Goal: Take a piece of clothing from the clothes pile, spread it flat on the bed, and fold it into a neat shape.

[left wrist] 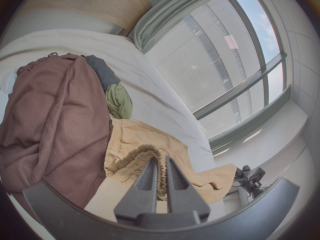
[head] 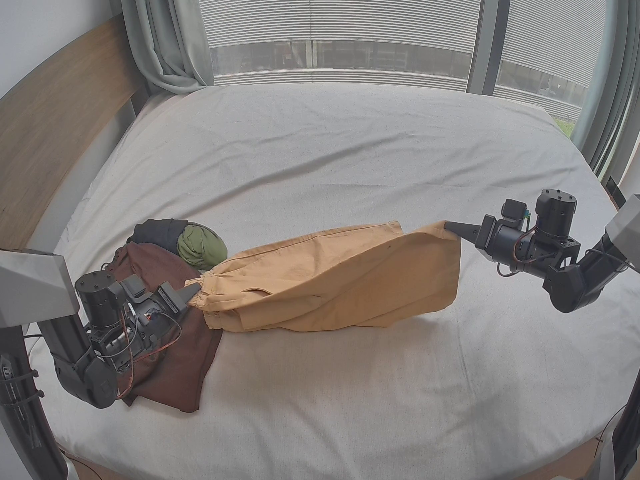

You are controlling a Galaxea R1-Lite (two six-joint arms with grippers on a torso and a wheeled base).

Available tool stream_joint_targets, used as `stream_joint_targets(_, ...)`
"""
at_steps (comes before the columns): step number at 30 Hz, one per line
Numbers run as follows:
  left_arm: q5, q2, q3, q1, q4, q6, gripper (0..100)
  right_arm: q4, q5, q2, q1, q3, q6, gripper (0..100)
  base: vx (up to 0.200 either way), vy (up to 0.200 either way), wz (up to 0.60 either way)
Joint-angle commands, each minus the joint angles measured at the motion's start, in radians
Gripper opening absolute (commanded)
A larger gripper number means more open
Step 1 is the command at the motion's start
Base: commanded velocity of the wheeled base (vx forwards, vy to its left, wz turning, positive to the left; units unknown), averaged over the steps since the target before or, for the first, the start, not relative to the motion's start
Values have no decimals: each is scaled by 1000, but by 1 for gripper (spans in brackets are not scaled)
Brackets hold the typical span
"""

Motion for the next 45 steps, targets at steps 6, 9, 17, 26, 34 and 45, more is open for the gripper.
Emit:
stream_joint_targets(6, 40, 41, -26, 2, -1, -1, 0, 143, -3, 42, 17, -178, -6, 0, 0, 0, 0)
stream_joint_targets(9, 51, 44, -35, 3, -1, -1, 0, 167, -3, 72, 19, -229, -4, 0, 0, 0, 0)
stream_joint_targets(17, 66, 53, -52, 5, -1, -6, 0, 215, -6, 119, 23, -300, -4, 0, 0, 0, 0)
stream_joint_targets(26, 155, 105, -115, -3, -1, -32, 0, 210, -24, 167, 17, -343, -3, 0, 0, 0, 0)
stream_joint_targets(34, 155, 108, -116, -5, -1, -35, 0, 207, -32, 176, 19, -353, -3, 0, 0, 0, 0)
stream_joint_targets(45, 153, 131, -145, -3, -1, -36, 0, 209, -35, 231, 22, -413, -3, 0, 0, 0, 0)
